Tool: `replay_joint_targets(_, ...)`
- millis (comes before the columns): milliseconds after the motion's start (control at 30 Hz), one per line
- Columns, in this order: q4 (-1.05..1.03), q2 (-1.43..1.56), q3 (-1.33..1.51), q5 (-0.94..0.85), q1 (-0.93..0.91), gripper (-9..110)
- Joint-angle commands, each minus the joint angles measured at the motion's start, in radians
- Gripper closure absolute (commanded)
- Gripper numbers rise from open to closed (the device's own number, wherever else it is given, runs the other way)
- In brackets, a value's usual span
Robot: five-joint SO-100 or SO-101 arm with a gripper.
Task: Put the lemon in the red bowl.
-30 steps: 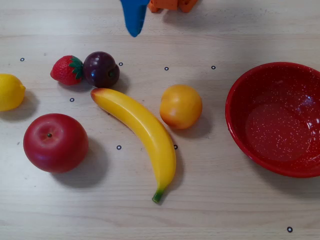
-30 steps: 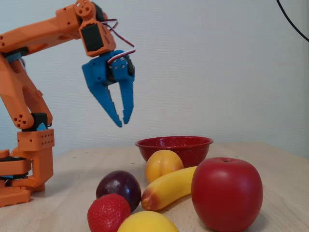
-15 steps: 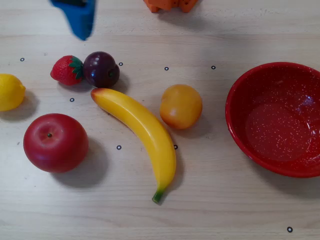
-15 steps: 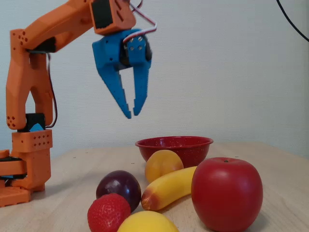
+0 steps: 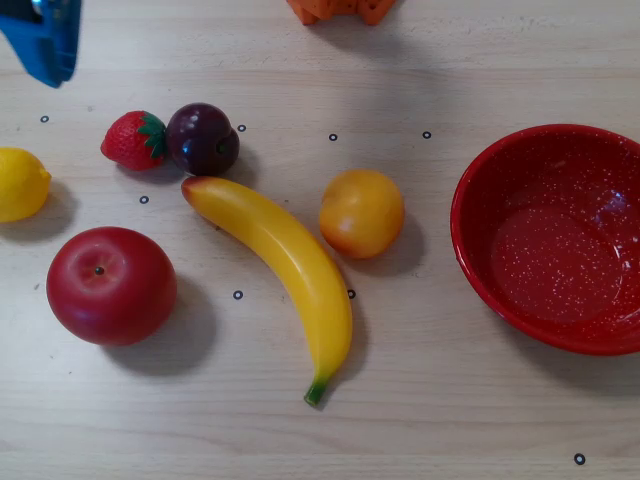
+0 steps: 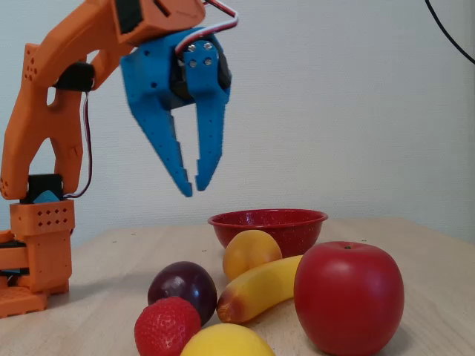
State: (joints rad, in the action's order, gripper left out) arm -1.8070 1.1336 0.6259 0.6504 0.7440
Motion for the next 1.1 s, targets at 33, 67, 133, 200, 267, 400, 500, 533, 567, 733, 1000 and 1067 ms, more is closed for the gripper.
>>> replay_joint_targets(33,-0.089,0.006,-0.144,0.071,0.061,101)
replay_joint_targets(67,-0.089,-0.012,-0.164,0.087,0.074,101)
replay_joint_targets(133,-0.089,-0.046,-0.198,0.123,0.101,101)
replay_joint_targets(200,-0.089,-0.081,-0.230,0.146,0.126,101)
replay_joint_targets(267,-0.089,-0.112,-0.253,0.169,0.147,101)
replay_joint_targets(400,-0.089,-0.178,-0.318,0.183,0.183,101)
replay_joint_targets(500,-0.089,-0.232,-0.373,0.199,0.201,101)
replay_joint_targets(533,-0.089,-0.247,-0.388,0.202,0.204,101)
replay_joint_targets(567,-0.089,-0.259,-0.400,0.209,0.210,101)
replay_joint_targets(733,-0.089,-0.308,-0.434,0.230,0.227,87)
replay_joint_targets(1000,-0.089,-0.388,-0.491,0.256,0.249,62)
replay_joint_targets(1067,-0.084,-0.405,-0.494,0.255,0.252,50)
